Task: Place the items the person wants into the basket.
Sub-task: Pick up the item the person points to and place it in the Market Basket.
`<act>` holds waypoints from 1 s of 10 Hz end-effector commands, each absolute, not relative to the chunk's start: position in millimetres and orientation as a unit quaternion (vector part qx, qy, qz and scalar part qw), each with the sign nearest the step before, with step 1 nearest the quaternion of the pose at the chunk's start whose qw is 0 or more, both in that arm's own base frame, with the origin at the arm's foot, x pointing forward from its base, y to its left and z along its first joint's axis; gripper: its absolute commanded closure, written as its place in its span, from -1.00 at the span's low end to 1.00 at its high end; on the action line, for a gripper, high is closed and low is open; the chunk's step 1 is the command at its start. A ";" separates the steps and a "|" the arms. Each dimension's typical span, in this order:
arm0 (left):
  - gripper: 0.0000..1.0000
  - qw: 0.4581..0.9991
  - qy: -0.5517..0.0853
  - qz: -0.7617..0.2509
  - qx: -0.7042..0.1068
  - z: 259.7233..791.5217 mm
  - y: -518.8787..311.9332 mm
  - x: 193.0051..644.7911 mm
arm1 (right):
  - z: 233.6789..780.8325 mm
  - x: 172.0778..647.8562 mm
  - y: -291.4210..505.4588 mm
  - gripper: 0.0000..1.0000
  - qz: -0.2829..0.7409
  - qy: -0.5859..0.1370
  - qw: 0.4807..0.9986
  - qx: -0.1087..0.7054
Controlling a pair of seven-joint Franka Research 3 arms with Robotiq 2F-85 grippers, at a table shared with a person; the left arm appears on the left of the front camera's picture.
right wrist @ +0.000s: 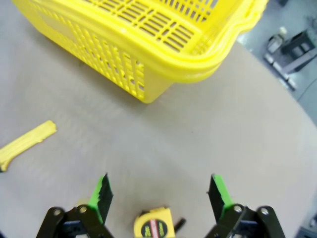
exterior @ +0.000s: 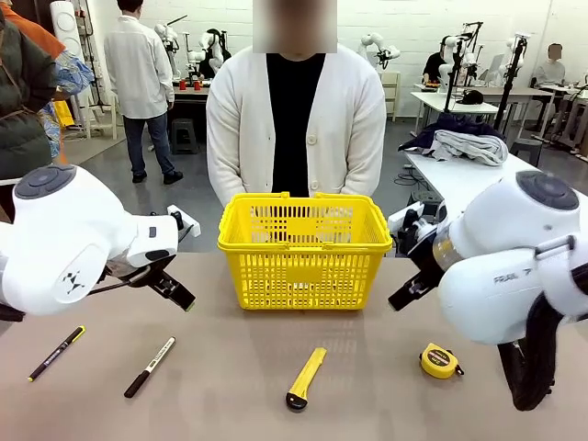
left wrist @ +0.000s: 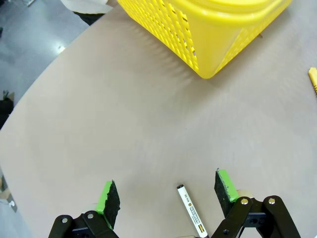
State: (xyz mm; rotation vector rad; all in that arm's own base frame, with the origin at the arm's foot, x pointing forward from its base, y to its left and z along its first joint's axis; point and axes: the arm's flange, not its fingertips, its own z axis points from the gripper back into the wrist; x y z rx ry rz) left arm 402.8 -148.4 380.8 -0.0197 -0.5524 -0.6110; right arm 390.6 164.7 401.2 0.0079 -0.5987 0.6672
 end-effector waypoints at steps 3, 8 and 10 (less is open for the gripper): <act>-1.00 0.890 -0.297 -0.346 0.004 512.2 -117.6 322.9 | 556.5 291.5 127.7 -1.00 0.304 -0.305 0.902 -0.026; -1.00 0.883 -0.313 -0.349 0.031 609.1 -108.1 274.7 | 628.9 237.9 113.0 -1.00 0.301 -0.287 0.907 -0.065; -1.00 0.889 -0.301 -0.345 0.018 599.6 -109.8 278.3 | 632.3 231.3 111.7 -1.00 0.314 -0.294 0.902 -0.031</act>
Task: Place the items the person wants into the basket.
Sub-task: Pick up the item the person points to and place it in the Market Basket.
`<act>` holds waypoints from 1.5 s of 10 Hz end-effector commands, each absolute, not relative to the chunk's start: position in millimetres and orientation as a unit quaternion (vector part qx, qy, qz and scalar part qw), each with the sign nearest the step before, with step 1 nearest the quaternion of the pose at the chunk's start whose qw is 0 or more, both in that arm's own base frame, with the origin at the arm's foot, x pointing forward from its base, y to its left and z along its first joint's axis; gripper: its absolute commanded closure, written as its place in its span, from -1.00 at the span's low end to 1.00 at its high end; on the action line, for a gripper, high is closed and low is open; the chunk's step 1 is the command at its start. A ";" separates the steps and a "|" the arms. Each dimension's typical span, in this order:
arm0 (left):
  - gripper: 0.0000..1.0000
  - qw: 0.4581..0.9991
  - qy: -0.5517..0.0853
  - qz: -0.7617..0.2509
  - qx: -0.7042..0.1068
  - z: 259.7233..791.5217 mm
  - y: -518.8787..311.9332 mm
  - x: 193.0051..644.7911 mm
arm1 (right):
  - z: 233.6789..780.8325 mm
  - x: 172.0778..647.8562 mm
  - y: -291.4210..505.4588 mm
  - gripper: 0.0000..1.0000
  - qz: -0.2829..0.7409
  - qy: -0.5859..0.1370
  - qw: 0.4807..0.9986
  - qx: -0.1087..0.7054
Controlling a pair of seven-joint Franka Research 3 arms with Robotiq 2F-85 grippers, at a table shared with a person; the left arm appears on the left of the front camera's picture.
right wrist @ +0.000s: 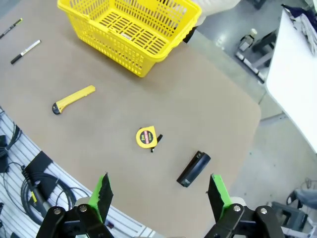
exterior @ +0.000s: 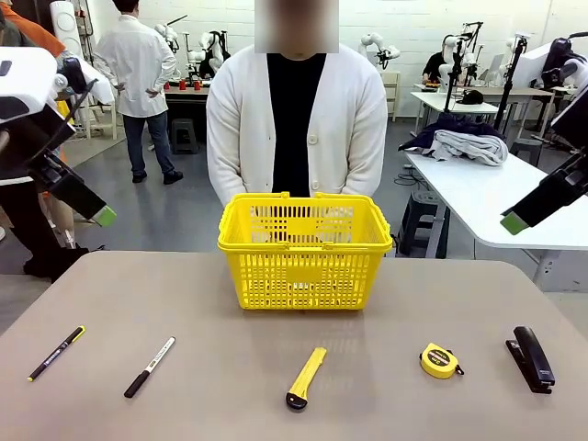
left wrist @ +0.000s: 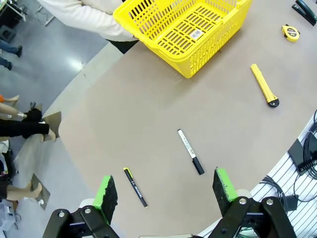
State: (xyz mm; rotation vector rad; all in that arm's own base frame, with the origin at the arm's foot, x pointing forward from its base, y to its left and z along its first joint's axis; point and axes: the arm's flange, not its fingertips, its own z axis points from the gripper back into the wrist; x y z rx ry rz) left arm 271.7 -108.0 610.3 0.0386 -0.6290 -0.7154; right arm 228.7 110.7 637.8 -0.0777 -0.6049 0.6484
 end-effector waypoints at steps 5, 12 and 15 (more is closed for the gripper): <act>-1.00 0.854 -0.230 -0.450 -0.124 638.7 -42.6 303.7 | 648.7 287.6 5.7 -1.00 0.383 -0.200 0.879 0.200; -1.00 0.812 -0.348 -0.358 -0.304 642.4 170.3 336.5 | 621.3 242.6 -180.9 -1.00 0.281 -0.358 0.834 0.312; -1.00 0.811 -0.374 -0.328 -0.306 629.8 183.6 311.5 | 622.5 208.6 -195.3 -1.00 0.296 -0.387 0.817 0.309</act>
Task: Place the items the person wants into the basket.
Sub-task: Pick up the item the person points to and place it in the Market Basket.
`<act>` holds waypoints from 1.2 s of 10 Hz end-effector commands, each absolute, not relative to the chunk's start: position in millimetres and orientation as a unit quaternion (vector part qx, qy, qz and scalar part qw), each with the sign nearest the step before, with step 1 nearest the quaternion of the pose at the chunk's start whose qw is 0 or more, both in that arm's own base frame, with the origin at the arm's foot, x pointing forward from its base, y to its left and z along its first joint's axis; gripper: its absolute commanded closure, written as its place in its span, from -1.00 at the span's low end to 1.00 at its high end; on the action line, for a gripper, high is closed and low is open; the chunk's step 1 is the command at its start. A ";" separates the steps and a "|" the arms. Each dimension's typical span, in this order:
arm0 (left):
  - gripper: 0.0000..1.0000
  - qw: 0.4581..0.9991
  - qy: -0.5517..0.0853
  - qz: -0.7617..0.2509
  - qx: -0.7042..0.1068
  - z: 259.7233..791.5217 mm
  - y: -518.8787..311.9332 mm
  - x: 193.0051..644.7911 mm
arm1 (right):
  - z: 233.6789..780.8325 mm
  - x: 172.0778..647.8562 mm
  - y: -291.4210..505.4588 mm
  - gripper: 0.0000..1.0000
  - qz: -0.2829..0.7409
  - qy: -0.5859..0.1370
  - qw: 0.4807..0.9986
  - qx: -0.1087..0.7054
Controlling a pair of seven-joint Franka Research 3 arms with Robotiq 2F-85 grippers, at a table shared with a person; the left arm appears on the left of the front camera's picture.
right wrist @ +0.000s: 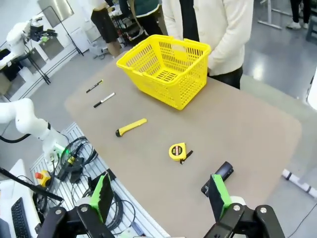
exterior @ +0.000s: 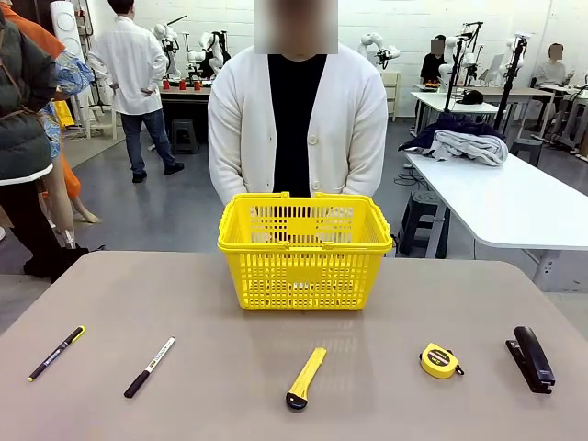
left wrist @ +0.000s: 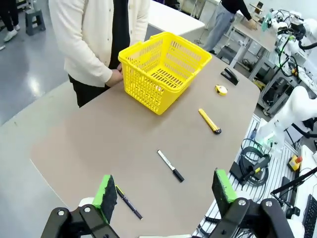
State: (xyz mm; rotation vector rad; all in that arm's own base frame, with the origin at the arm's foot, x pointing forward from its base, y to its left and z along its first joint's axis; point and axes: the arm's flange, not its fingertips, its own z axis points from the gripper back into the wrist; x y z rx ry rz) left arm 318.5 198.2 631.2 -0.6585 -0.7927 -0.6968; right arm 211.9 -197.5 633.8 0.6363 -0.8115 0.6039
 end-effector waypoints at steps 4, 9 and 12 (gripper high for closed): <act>-1.00 0.814 -0.371 -0.322 -0.309 629.4 197.1 312.2 | 631.2 205.2 -199.0 -1.00 0.287 -0.382 0.825 0.302; -1.00 0.814 -0.371 -0.322 -0.309 629.4 197.1 312.2 | 631.2 205.2 -199.0 -1.00 0.287 -0.382 0.825 0.302; -1.00 0.814 -0.371 -0.322 -0.309 629.4 197.1 312.2 | 631.2 205.2 -199.0 -1.00 0.287 -0.382 0.825 0.302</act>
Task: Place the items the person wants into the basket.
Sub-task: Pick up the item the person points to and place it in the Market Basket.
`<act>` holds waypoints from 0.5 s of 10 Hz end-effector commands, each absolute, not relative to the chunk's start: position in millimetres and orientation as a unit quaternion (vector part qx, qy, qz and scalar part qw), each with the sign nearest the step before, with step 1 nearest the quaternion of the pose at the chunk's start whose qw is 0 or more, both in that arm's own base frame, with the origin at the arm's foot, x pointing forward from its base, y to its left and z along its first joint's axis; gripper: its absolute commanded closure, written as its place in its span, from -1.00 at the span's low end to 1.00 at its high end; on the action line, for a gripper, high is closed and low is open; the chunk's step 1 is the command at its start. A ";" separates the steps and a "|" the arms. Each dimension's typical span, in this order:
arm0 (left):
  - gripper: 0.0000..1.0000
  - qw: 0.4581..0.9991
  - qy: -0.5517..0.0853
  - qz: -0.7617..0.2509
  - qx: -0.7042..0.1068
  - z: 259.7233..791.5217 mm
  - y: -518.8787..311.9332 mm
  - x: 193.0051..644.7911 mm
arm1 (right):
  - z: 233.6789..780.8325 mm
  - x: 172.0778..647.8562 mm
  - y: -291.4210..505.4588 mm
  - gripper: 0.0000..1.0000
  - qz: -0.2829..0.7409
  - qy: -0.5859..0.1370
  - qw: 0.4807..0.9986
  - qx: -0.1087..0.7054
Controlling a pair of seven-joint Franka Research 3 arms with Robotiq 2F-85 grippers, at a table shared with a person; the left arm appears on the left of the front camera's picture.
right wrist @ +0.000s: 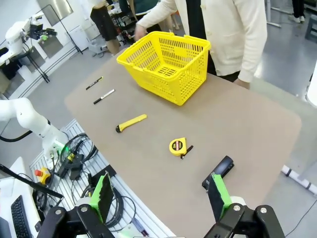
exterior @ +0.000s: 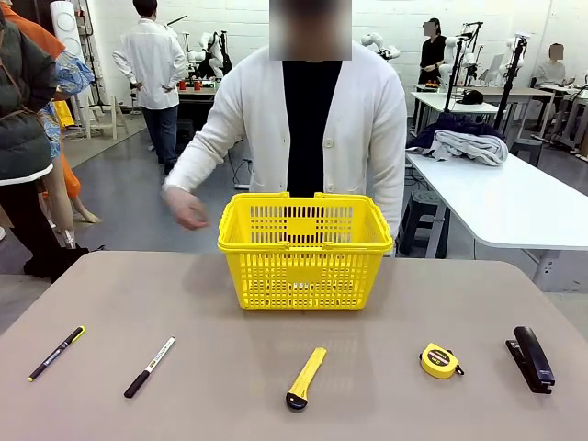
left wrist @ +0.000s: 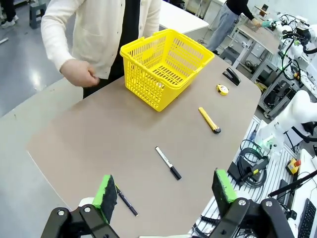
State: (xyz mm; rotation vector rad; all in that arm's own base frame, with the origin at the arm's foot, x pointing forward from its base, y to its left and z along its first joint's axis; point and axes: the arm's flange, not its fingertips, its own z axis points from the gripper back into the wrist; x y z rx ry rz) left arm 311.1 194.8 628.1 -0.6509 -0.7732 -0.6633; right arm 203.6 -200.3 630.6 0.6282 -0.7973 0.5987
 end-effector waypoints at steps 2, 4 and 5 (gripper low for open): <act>-1.00 0.814 -0.371 -0.322 -0.309 629.4 197.1 312.2 | 631.2 205.2 -199.0 -1.00 0.287 -0.382 0.825 0.302; -1.00 0.814 -0.371 -0.322 -0.309 629.4 197.1 312.2 | 631.2 205.2 -199.0 -1.00 0.287 -0.382 0.825 0.302; -1.00 0.814 -0.371 -0.322 -0.309 629.4 197.1 312.2 | 631.2 205.2 -199.0 -1.00 0.287 -0.382 0.825 0.302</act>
